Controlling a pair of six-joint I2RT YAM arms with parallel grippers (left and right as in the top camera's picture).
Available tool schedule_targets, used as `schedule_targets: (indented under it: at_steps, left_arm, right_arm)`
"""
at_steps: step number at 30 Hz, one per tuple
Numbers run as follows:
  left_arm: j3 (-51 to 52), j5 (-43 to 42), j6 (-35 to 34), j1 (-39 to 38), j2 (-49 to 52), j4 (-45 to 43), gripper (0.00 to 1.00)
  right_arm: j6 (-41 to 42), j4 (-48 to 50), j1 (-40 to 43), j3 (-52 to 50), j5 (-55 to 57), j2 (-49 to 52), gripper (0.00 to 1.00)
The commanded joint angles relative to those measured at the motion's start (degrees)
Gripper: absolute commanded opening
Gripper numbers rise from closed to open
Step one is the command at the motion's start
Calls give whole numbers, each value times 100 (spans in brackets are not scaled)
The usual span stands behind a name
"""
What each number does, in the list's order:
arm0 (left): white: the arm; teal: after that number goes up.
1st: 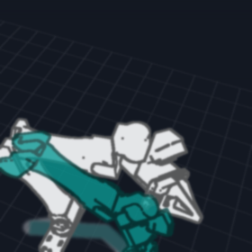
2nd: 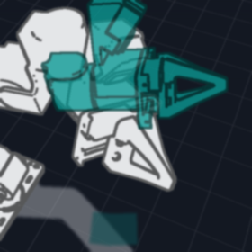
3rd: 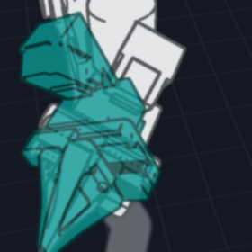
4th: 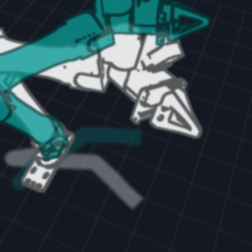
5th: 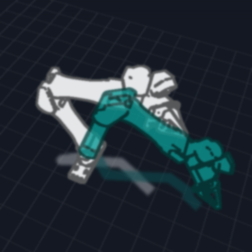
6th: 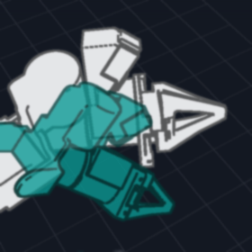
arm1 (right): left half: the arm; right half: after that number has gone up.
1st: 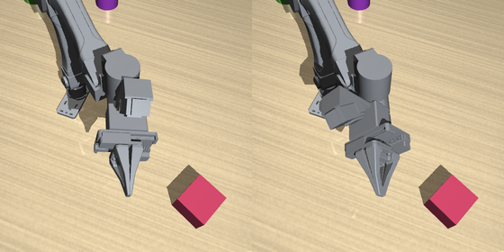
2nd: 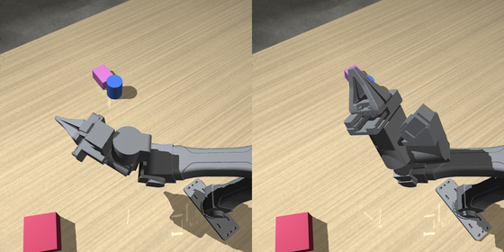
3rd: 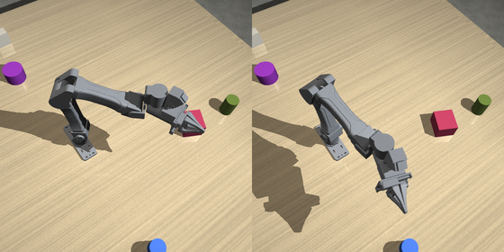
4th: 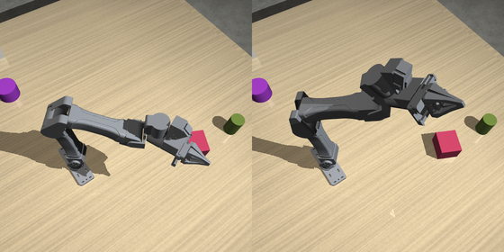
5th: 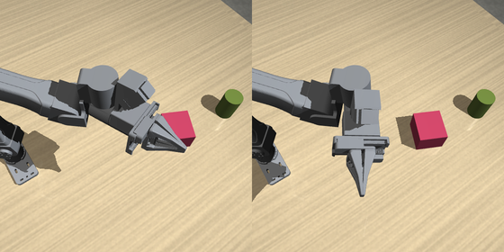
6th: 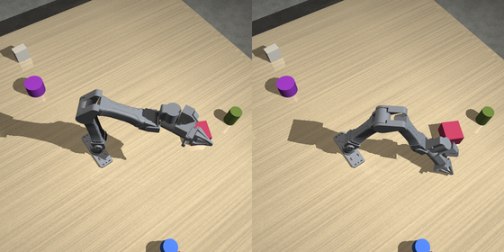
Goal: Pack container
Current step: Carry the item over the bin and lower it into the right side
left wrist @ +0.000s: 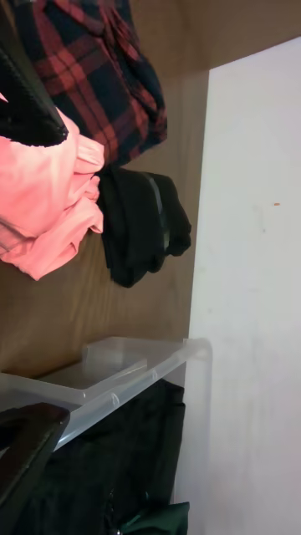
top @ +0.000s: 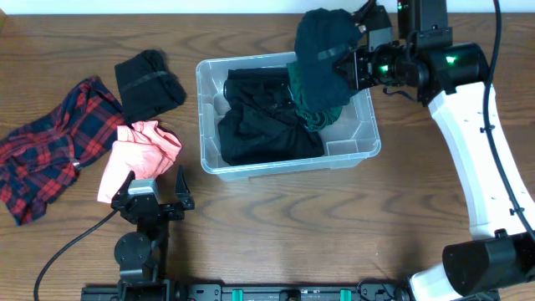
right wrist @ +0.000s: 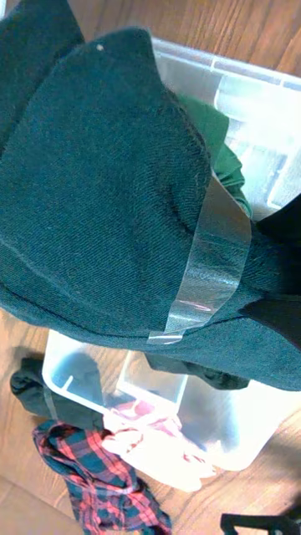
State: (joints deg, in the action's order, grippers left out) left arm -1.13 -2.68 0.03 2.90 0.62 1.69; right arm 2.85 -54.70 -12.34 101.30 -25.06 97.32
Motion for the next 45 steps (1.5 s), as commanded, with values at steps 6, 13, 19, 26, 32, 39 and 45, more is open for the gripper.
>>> schedule_targets:
  at_steps: [6,13,19,26,32,39,45]
  left_arm:
    - [90,50,37,-13,-35,219,98]
    - [90,50,37,-13,-35,219,98]
    - [90,52,37,-13,-35,219,98]
    - [90,50,35,-13,-35,219,98]
    - [90,50,37,-13,-35,219,98]
    - [90,50,37,-13,-35,219,98]
    - [90,50,35,-13,-35,219,98]
  right_arm:
    - [101,181,-68,-122,81,-61,1]
    - [162,481,-166,-831,105,-61,1]
    - [291,138,-168,-1268,-31,-61,1]
    - [245,-321,-275,-1738,-20,-61,1]
    - [223,481,-350,-2428,365,-61,1]
    - [-37,850,-343,-2577,1235,-63,1]
    - [-142,721,-343,-2577,1541,-63,1]
